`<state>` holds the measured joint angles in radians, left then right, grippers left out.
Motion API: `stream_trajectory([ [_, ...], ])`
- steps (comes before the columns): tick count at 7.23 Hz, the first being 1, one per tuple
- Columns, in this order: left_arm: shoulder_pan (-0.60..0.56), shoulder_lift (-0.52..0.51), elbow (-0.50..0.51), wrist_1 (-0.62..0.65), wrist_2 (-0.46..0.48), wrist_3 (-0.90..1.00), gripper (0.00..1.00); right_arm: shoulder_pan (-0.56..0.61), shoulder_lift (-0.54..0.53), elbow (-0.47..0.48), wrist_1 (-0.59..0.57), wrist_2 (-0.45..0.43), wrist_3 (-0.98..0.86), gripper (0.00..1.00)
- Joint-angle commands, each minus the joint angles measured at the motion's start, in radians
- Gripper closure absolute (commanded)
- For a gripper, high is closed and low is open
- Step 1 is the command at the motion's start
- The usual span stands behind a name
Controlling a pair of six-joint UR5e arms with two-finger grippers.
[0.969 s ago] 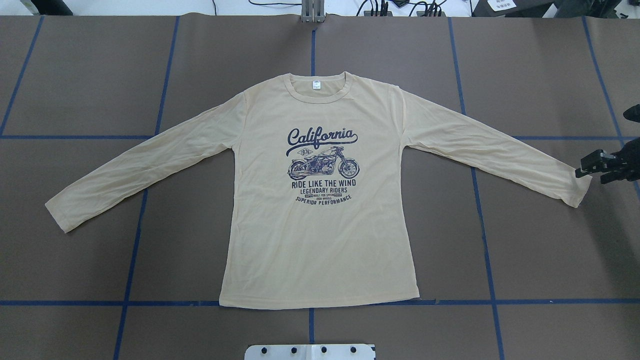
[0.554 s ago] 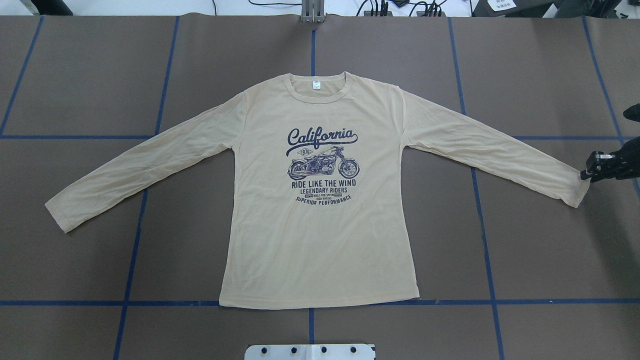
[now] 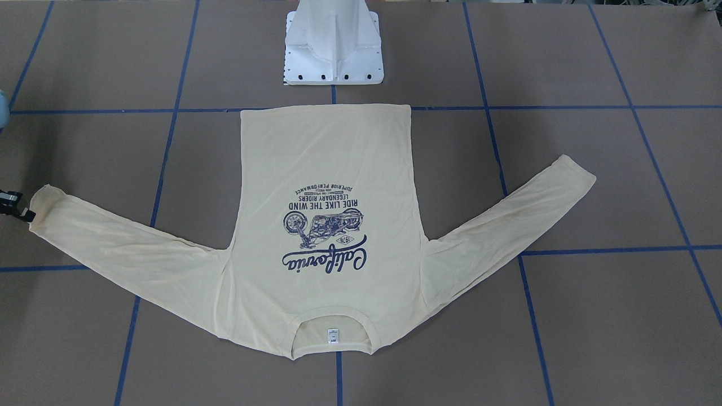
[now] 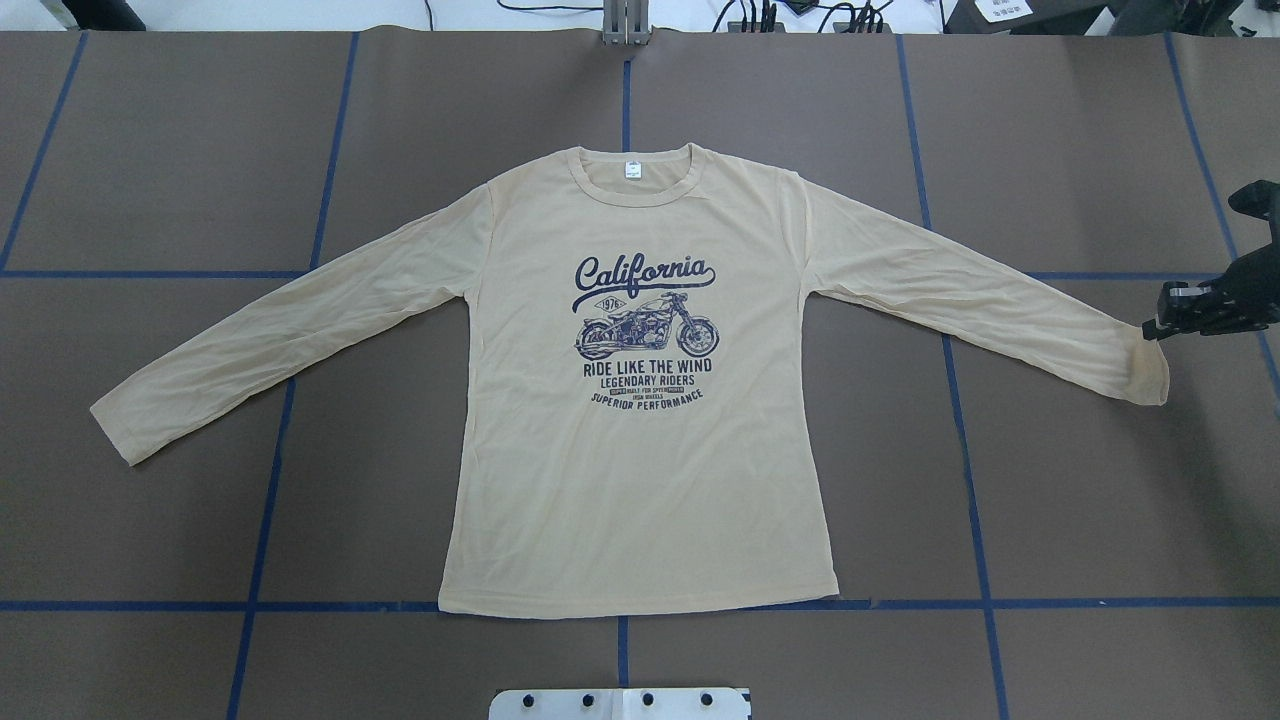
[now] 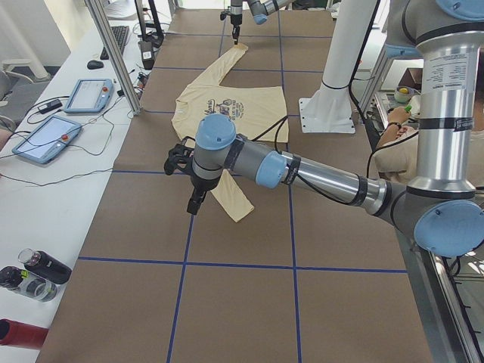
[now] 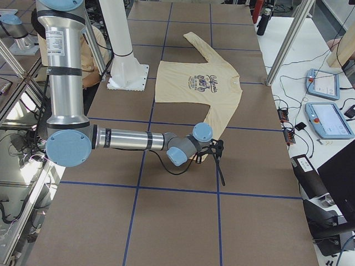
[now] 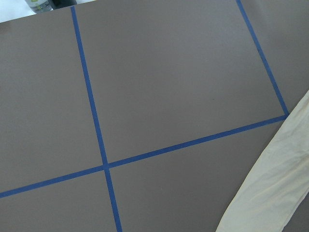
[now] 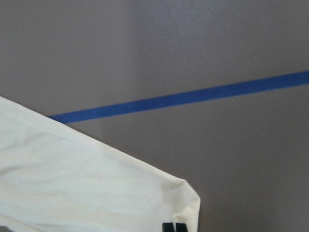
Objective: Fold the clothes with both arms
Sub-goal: 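Grasp the sleeve cuff with the right gripper and lift it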
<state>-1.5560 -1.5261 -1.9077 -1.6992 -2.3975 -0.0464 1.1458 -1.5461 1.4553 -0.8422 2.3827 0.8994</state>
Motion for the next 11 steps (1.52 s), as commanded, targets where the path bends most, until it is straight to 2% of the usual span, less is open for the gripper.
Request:
stream_trajectory([
  [1,-0.001,0.004,-0.020,0.001,-0.002,-0.007,0.00,-0.015,0.126,0.050,-0.008,0.009,0.211,1.00],
  [2,0.000,0.003,-0.019,0.001,-0.002,-0.006,0.00,-0.053,0.215,0.036,-0.011,0.001,0.322,1.00],
  [3,0.001,0.003,-0.019,0.000,-0.002,-0.007,0.00,-0.079,0.315,0.036,-0.091,-0.025,0.404,1.00],
  [4,0.001,0.003,-0.019,0.000,-0.002,-0.006,0.00,-0.108,0.422,0.037,-0.223,-0.077,0.435,1.00],
  [6,0.001,0.003,-0.011,0.000,0.000,-0.001,0.00,-0.216,0.581,0.017,-0.354,-0.216,0.507,1.00],
  [7,0.001,0.003,-0.005,0.000,0.003,0.000,0.00,-0.247,0.637,0.007,-0.376,-0.262,0.512,1.00],
  [9,0.001,0.003,-0.005,0.000,0.001,-0.001,0.00,-0.288,0.856,-0.151,-0.377,-0.289,0.593,1.00],
  [10,0.002,0.003,-0.005,0.000,0.001,-0.003,0.00,-0.325,0.927,-0.191,-0.376,-0.366,0.598,1.00],
  [11,0.002,0.003,-0.005,0.000,0.001,-0.003,0.00,-0.354,0.966,-0.193,-0.374,-0.381,0.598,1.00],
])
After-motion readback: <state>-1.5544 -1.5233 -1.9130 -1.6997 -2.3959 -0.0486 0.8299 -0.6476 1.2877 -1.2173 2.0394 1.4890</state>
